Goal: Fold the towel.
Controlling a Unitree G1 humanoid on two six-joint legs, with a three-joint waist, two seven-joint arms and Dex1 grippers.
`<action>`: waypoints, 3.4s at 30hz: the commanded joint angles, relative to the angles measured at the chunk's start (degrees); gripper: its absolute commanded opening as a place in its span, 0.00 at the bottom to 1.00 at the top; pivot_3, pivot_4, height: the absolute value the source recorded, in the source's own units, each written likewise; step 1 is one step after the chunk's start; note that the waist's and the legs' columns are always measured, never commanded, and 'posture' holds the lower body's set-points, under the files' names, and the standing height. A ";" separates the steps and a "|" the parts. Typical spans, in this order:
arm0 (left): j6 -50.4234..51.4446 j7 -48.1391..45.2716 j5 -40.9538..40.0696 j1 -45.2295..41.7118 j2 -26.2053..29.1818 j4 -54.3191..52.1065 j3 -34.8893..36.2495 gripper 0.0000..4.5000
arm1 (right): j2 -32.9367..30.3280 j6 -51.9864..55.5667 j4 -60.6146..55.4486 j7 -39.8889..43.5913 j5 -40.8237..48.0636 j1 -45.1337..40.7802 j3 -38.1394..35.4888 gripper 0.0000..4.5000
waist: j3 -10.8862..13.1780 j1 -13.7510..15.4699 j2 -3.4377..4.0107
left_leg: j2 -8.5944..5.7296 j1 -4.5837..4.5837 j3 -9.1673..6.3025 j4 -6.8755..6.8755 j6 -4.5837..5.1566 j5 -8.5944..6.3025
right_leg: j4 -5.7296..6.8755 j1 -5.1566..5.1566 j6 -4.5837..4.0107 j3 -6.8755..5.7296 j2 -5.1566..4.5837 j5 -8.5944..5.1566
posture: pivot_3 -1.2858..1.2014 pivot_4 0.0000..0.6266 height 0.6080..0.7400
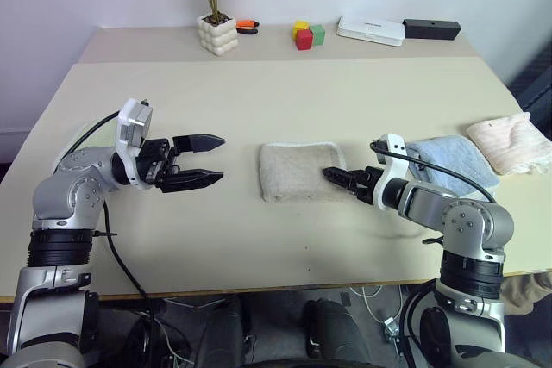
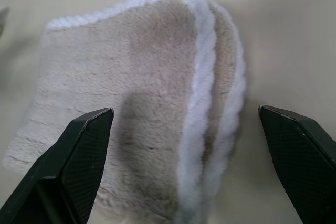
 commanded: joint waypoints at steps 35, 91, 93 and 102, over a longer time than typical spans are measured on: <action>-8.28 -2.78 5.47 -7.91 -5.85 11.47 -3.71 1.00 | 8.01 -8.22 -7.31 -16.83 19.95 -7.48 -28.80 0.01 | 0.03 0.40 0.05 | 0.00 -0.04 0.00 -0.02 -0.05 0.04 | 0.02 -0.03 0.01 0.01 0.03 0.01 | 0.52 0.24 0.96; -19.29 -6.59 9.83 -13.72 -11.93 22.06 -8.95 1.00 | 2.14 -50.45 -14.81 -40.22 8.86 23.56 -16.90 1.00 | 0.03 0.41 0.06 | -0.03 0.00 -0.02 0.00 -0.04 0.05 | 0.02 0.02 0.02 0.08 0.04 0.00 | 0.52 0.24 0.96; -19.39 -6.81 9.91 -13.71 -12.20 22.33 -8.99 1.00 | 0.98 -50.52 -16.41 -40.08 4.67 24.70 -15.48 1.00 | 0.03 0.36 0.07 | -0.04 0.00 -0.01 0.01 -0.04 0.05 | 0.02 0.02 0.02 0.08 0.04 0.00 | 0.52 0.24 0.96; -20.40 -5.76 10.60 -12.47 -11.44 21.93 -7.92 1.00 | -17.63 -54.24 -21.83 -17.12 -7.73 18.83 -3.73 1.00 | 0.00 0.13 0.12 | -0.03 0.02 -0.13 0.05 -0.03 0.04 | 0.02 0.00 0.01 0.15 0.17 -0.01 | 0.52 0.24 0.96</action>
